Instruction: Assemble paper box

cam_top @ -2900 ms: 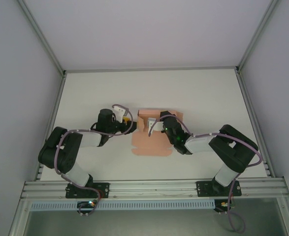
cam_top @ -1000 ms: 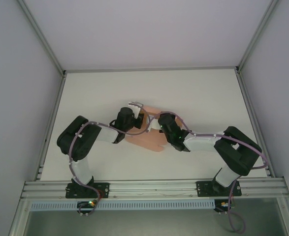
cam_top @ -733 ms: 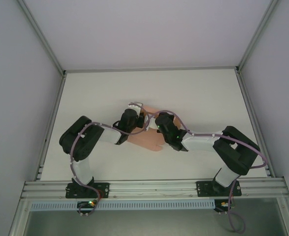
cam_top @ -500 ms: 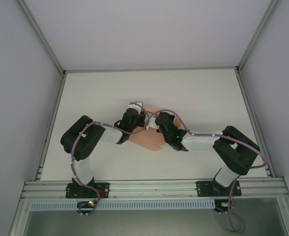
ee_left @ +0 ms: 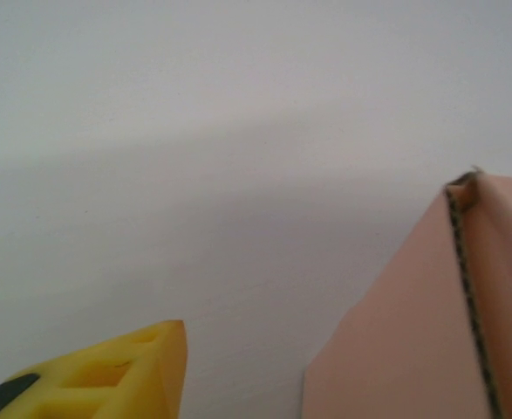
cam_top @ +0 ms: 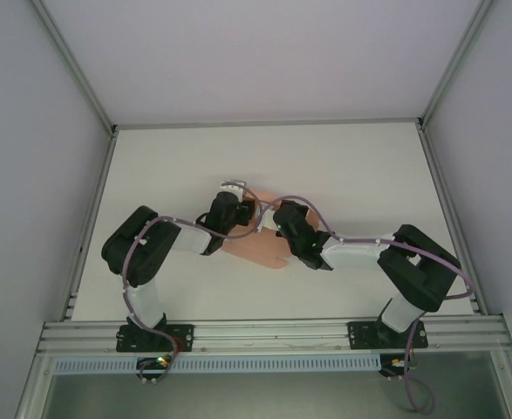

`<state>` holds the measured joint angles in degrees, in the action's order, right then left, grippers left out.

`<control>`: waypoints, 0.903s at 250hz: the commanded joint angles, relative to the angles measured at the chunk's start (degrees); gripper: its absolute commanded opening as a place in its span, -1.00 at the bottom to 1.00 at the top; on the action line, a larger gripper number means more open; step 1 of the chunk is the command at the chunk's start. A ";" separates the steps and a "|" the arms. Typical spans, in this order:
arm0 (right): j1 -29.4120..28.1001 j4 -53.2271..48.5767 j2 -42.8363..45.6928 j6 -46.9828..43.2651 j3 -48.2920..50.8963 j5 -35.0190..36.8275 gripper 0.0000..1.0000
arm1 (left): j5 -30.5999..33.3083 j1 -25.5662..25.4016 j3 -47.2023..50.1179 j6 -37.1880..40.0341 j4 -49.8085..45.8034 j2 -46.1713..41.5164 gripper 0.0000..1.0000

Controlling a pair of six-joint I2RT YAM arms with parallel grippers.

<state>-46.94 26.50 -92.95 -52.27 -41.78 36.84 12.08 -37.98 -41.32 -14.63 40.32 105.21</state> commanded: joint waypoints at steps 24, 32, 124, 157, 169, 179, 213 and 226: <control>-1.11 -5.70 0.63 1.74 1.62 -4.28 -1.00 | 4.42 2.29 0.81 -0.05 -0.08 -1.23 0.10; -1.06 -5.84 0.51 1.74 1.61 -4.23 -1.00 | 4.47 2.38 0.72 -0.22 -0.18 -1.25 0.08; -1.04 -6.61 -0.68 2.35 0.92 -5.13 -1.00 | 3.16 1.22 -1.54 2.27 2.86 -0.30 -0.18; -0.96 -6.84 -0.66 2.35 0.91 -5.45 -1.00 | 3.99 1.21 -2.36 2.11 2.44 0.92 -0.94; -0.83 -6.74 -0.66 2.67 0.91 -5.39 -1.00 | 4.22 1.16 -2.05 1.97 3.07 1.01 -1.00; -0.75 -6.71 -0.51 3.09 1.01 -5.38 -0.84 | 4.58 1.15 -1.70 2.05 3.81 1.04 -1.00; -0.61 -6.01 2.86 6.75 1.79 -7.03 0.10 | 3.81 1.22 -1.05 3.73 3.91 0.80 -1.00; -0.43 -6.17 5.70 8.91 2.29 -8.46 0.21 | 2.68 1.18 -0.62 4.32 3.97 0.59 -1.00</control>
<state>-47.13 23.99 -92.51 -49.15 -41.17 32.53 12.23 -37.74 -41.85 -11.68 41.65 105.27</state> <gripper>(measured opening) 0.534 0.076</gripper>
